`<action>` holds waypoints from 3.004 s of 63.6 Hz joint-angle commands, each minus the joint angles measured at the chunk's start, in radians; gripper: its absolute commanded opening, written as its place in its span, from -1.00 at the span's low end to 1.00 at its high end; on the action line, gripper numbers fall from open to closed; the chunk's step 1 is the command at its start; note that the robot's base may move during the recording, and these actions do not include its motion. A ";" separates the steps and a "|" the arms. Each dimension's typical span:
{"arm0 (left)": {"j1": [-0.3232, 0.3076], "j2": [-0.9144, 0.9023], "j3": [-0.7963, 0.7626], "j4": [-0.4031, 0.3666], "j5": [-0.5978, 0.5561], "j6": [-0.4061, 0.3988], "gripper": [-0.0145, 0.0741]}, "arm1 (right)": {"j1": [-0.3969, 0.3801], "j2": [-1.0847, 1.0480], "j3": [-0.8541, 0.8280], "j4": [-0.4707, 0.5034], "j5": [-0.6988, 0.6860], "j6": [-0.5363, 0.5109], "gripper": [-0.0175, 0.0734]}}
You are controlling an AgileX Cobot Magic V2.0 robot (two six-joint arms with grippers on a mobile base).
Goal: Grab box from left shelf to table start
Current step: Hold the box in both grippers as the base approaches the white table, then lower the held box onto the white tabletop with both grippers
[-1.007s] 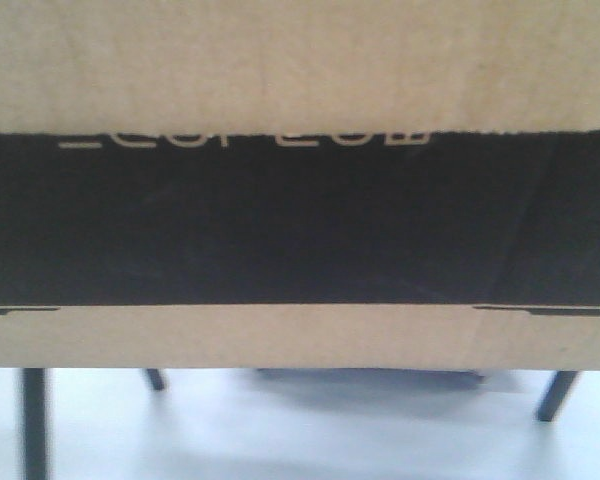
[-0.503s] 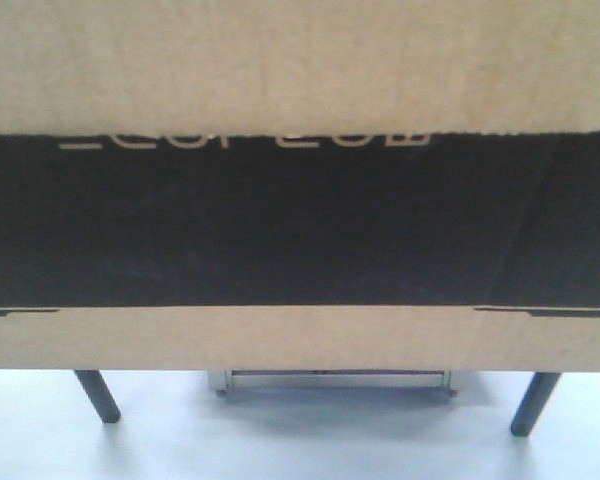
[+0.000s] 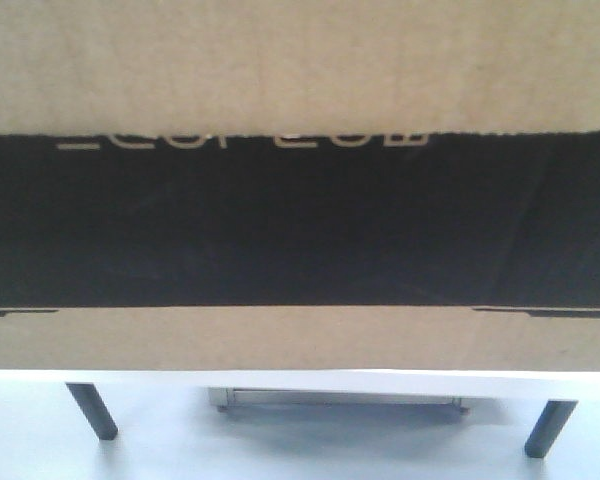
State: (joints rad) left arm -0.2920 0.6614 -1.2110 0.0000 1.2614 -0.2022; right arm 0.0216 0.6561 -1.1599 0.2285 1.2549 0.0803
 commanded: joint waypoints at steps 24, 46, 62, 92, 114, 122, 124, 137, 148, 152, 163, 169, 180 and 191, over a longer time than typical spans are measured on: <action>-0.001 -0.008 -0.038 0.000 -0.043 -0.021 -0.70 | -0.004 0.005 -0.027 -0.020 -0.032 -0.008 -0.49; -0.001 -0.008 -0.038 -0.007 -0.041 -0.021 -0.70 | -0.004 0.005 -0.027 -0.020 -0.032 -0.008 -0.49; -0.001 -0.008 -0.038 -0.011 -0.041 -0.021 -0.70 | -0.004 0.005 -0.027 -0.020 -0.032 -0.008 -0.49; -0.001 -0.008 -0.038 -0.012 -0.041 -0.021 -0.70 | -0.004 0.005 -0.027 -0.020 -0.032 -0.008 -0.49; -0.001 -0.008 -0.038 -0.047 -0.041 -0.021 -0.70 | -0.004 0.005 -0.027 -0.020 -0.034 -0.008 -0.49; -0.001 -0.008 -0.038 -0.046 -0.047 -0.021 -0.70 | -0.004 0.005 -0.027 -0.018 -0.036 -0.008 -0.49; -0.001 -0.008 -0.038 -0.048 -0.053 -0.021 -0.70 | -0.004 0.005 -0.027 -0.013 -0.023 -0.008 -0.49; -0.001 0.034 -0.038 -0.067 -0.168 0.002 -0.70 | -0.004 0.017 -0.027 0.004 0.002 0.041 -0.49; -0.001 0.158 -0.038 -0.115 -0.254 0.033 -0.70 | -0.004 0.107 -0.027 -0.002 -0.055 0.042 -0.49; -0.001 0.199 -0.038 -0.121 -0.307 0.036 -0.70 | -0.004 0.144 -0.027 -0.002 -0.089 0.040 -0.49; -0.001 0.314 -0.060 -0.121 -0.389 0.051 -0.70 | -0.004 0.252 -0.027 -0.005 -0.233 0.019 -0.49; -0.001 0.382 -0.089 -0.121 -0.420 0.058 -0.70 | -0.004 0.326 -0.028 -0.004 -0.294 -0.007 -0.49; -0.001 0.520 -0.158 -0.118 -0.451 0.075 -0.70 | -0.004 0.456 -0.028 -0.004 -0.384 -0.039 -0.49; -0.001 0.623 -0.210 -0.115 -0.442 0.075 -0.70 | -0.004 0.545 -0.029 -0.004 -0.467 -0.062 -0.49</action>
State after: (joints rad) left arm -0.2819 1.2883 -1.3547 0.0069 0.9442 -0.1216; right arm 0.0159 1.1955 -1.1521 0.1621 0.9329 0.0357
